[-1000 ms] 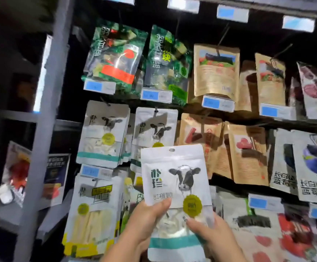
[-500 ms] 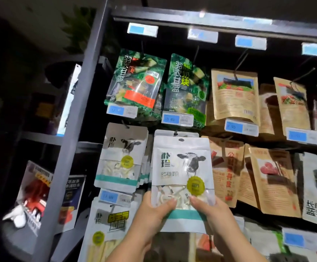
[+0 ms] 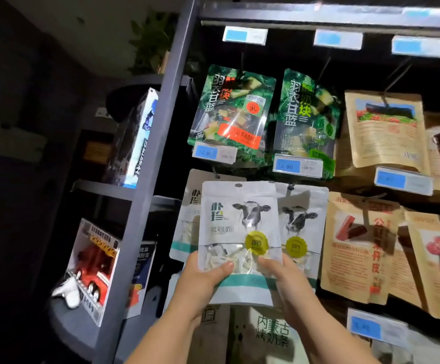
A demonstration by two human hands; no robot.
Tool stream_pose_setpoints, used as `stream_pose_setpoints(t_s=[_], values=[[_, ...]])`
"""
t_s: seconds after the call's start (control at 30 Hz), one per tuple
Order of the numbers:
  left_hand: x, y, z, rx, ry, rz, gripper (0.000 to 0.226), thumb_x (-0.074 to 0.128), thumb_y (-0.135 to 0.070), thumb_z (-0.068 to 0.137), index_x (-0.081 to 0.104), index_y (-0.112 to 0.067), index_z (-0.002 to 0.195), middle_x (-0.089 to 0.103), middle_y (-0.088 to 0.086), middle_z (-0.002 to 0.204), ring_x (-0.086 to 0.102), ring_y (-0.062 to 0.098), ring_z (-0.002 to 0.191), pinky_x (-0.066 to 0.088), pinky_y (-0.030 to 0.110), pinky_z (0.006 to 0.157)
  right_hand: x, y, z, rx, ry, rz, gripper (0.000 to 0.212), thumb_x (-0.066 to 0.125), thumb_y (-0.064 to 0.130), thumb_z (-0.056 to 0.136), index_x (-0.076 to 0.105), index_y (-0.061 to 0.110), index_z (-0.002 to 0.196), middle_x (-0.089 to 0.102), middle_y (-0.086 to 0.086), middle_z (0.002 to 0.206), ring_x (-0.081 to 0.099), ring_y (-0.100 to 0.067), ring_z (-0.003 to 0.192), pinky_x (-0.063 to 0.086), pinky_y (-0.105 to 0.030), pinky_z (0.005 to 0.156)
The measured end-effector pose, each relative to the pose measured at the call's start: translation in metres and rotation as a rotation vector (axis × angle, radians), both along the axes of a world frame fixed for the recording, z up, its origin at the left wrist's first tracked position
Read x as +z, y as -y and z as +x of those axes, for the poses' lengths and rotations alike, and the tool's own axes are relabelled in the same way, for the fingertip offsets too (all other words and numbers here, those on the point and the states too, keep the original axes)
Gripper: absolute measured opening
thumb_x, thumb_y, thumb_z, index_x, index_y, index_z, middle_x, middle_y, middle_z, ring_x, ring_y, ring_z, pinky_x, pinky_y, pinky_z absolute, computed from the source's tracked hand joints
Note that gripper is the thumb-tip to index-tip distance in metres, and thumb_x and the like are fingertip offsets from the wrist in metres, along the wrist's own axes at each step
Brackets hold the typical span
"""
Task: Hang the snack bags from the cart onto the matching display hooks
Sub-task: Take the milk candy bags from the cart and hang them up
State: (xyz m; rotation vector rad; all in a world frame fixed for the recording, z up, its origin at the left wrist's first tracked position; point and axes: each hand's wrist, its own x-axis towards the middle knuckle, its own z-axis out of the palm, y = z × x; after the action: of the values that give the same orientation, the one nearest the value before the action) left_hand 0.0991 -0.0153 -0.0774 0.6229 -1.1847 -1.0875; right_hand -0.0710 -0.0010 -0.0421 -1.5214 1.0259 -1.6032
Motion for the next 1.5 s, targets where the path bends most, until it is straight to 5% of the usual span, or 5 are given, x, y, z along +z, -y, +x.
stream_pose_setpoints(t_s=[0.3, 0.63, 0.93, 1.1, 1.5], values=[[0.01, 0.023, 0.05, 0.019, 0.08, -0.057, 0.042, 0.078, -0.014, 0.079, 0.061, -0.016, 0.118, 0.074, 0.007, 0.106, 0.071, 0.025, 0.096, 0.058, 0.044, 0.085, -0.007, 0.049, 0.048, 0.012, 0.041, 0.006, 0.039, 0.071, 0.053, 0.069, 0.07, 0.028, 0.099, 0.074, -0.006, 0.105, 0.068, -0.031, 0.101, 0.05, -0.057, 0.094], [0.022, 0.037, 0.058, 0.044, 0.033, -0.099, 0.05, 0.075, -0.01, 0.08, 0.051, -0.013, 0.124, 0.068, 0.011, 0.115, 0.069, 0.025, 0.099, 0.059, 0.039, 0.082, 0.011, 0.053, 0.063, -0.002, 0.069, -0.018, 0.014, 0.069, 0.036, 0.078, 0.071, 0.026, 0.087, 0.074, -0.014, 0.1, 0.07, -0.037, 0.096, 0.052, -0.062, 0.089], [0.029, 0.043, 0.061, 0.159, 0.07, -0.247, 0.095, 0.077, -0.011, 0.079, 0.019, -0.041, 0.148, 0.057, -0.008, 0.132, 0.063, 0.012, 0.111, 0.053, 0.04, 0.094, 0.028, 0.055, 0.063, -0.027, -0.023, -0.051, 0.004, 0.059, 0.023, 0.096, 0.061, 0.02, 0.098, 0.07, -0.004, 0.097, 0.067, -0.017, 0.082, 0.054, -0.029, 0.063], [0.027, 0.039, 0.062, 0.173, 0.083, -0.248, 0.079, 0.072, -0.012, 0.084, 0.026, -0.046, 0.139, 0.045, -0.035, 0.113, 0.058, -0.019, 0.09, 0.051, 0.011, 0.075, 0.028, 0.054, 0.068, -0.037, -0.031, -0.009, 0.011, 0.058, 0.022, 0.096, 0.063, 0.015, 0.102, 0.071, -0.007, 0.093, 0.068, -0.022, 0.08, 0.053, -0.028, 0.062], [0.037, 0.053, 0.061, 0.246, 0.221, -0.14, 0.078, 0.074, -0.018, 0.083, 0.031, -0.037, 0.145, 0.05, -0.016, 0.119, 0.056, -0.003, 0.093, 0.048, 0.008, 0.063, 0.032, 0.057, 0.066, -0.16, -0.169, 0.074, 0.018, 0.051, 0.026, 0.1, 0.056, 0.011, 0.109, 0.056, 0.003, 0.081, 0.052, -0.008, 0.067, 0.04, -0.017, 0.043]])
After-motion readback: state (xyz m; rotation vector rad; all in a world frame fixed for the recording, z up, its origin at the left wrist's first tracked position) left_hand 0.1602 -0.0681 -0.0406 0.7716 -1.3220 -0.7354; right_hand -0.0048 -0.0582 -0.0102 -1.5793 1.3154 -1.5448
